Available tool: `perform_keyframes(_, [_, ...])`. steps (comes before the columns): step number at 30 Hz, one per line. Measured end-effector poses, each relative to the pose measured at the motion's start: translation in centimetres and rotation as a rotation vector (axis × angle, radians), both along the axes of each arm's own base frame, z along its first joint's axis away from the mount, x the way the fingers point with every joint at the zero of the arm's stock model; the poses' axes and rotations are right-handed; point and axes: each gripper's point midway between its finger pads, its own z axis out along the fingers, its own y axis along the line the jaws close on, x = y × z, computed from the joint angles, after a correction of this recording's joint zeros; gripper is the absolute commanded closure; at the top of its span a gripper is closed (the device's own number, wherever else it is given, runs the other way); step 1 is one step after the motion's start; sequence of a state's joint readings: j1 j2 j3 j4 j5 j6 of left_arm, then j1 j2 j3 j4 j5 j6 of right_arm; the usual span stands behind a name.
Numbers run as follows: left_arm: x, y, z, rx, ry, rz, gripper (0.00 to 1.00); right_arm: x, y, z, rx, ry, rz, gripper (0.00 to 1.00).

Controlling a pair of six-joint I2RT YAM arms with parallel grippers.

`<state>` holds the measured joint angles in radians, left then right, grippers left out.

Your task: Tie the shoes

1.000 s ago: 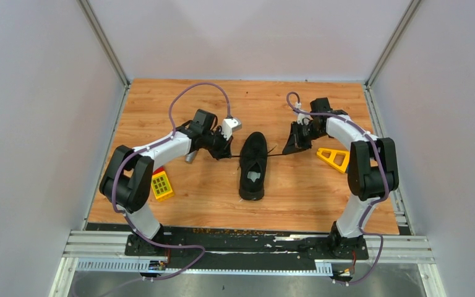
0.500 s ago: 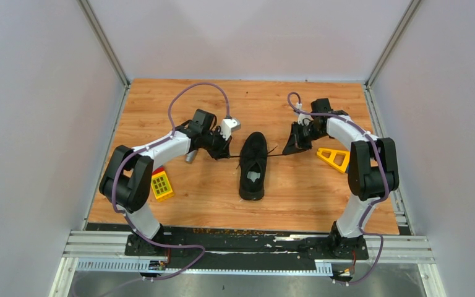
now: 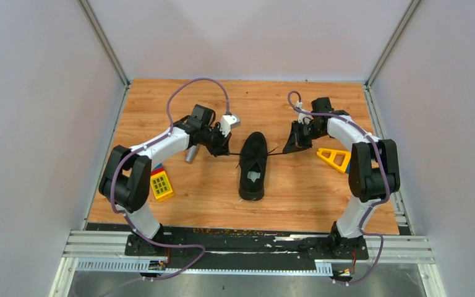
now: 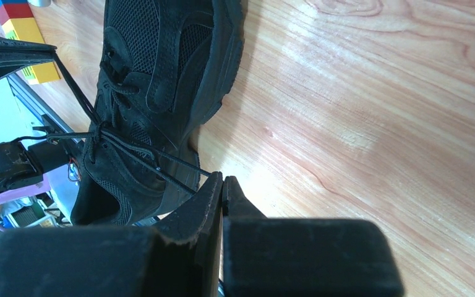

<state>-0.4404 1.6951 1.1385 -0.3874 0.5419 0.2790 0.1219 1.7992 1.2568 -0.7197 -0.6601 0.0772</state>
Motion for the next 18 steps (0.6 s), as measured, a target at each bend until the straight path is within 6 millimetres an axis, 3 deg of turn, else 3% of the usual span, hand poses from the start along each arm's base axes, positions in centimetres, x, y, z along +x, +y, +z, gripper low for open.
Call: perform_keyframes(18, [-0.5,0.0,1.1,-0.012,-0.022,-0.029,1.0,0.5,-0.1,0.4,-0.007,-0.033,-0.006,1.0])
